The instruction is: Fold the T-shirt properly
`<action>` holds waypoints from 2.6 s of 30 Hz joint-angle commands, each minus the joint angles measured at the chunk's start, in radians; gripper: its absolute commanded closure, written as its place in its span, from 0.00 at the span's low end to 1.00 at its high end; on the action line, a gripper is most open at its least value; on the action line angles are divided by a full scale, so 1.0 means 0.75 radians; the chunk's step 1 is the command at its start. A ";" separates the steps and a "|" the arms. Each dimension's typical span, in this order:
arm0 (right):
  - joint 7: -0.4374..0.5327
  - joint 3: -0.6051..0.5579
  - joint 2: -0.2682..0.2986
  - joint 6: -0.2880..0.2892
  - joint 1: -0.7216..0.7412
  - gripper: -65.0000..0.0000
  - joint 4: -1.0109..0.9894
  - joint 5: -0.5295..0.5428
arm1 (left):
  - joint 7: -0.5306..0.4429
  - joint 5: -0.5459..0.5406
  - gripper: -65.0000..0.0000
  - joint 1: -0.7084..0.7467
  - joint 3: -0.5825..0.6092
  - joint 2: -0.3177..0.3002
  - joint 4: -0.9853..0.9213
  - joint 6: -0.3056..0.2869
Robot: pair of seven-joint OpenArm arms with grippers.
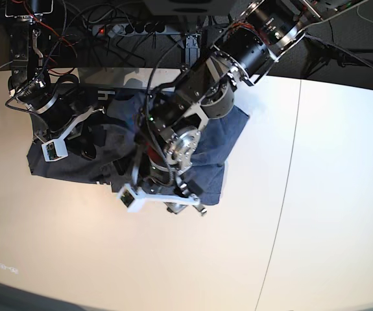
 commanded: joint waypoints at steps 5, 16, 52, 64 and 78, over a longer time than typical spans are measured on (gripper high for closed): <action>0.035 0.009 0.015 0.033 0.016 1.00 0.020 0.020 | 0.012 -0.311 0.47 0.014 -0.166 -0.127 0.170 -0.125; 0.029 0.009 0.016 0.034 0.016 1.00 0.020 0.020 | -0.044 -0.554 0.47 0.390 -0.229 -0.422 0.623 -0.225; -0.035 0.009 0.015 0.034 0.013 1.00 0.020 0.021 | -0.161 -0.988 0.47 0.513 -0.574 -0.446 0.443 -0.505; -0.035 0.009 0.015 0.034 0.013 1.00 0.020 0.021 | -0.169 -1.019 0.47 0.507 -0.574 -0.441 0.469 -0.505; -0.035 0.009 0.015 0.034 0.013 1.00 0.020 0.021 | -0.165 -1.067 0.92 0.507 -0.570 -0.441 0.511 -0.581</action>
